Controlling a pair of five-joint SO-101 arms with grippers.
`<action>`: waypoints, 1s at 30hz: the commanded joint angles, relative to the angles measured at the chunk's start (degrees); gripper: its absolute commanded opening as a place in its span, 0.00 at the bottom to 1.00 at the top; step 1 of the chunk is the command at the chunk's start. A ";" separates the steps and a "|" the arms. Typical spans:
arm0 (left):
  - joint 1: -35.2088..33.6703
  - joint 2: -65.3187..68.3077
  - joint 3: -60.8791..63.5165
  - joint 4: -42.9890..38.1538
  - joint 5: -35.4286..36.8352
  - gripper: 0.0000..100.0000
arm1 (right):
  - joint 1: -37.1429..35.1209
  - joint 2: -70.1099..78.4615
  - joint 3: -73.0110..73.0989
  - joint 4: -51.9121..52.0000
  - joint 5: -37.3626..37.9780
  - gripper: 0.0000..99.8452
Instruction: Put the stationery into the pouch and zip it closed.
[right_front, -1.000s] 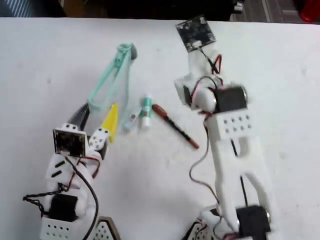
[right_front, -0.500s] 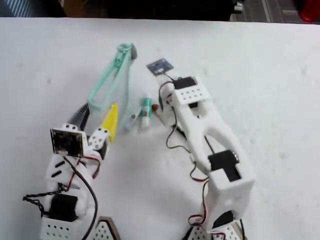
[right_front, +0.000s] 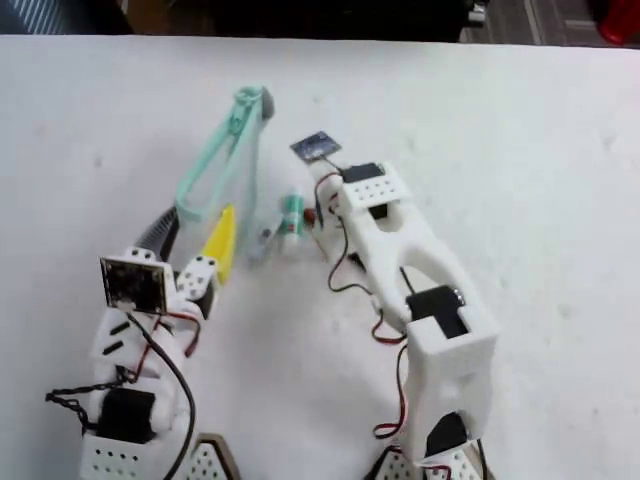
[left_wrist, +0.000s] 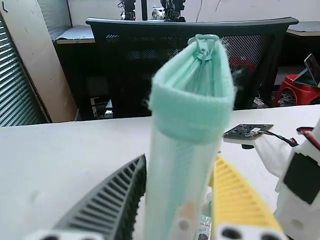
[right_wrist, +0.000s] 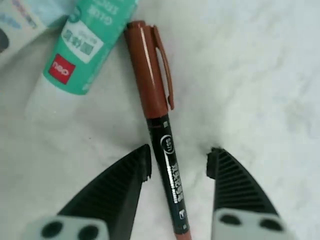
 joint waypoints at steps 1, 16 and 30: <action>-0.66 -0.84 -0.79 -1.23 0.62 0.21 | 0.66 0.48 -2.11 -2.07 1.85 0.10; -0.31 -0.84 -0.79 -1.23 0.62 0.21 | 5.85 -9.80 -1.58 0.13 -3.16 0.02; -0.13 -0.84 -1.14 0.18 0.62 0.21 | 3.82 -45.76 8.97 -9.27 -3.34 0.02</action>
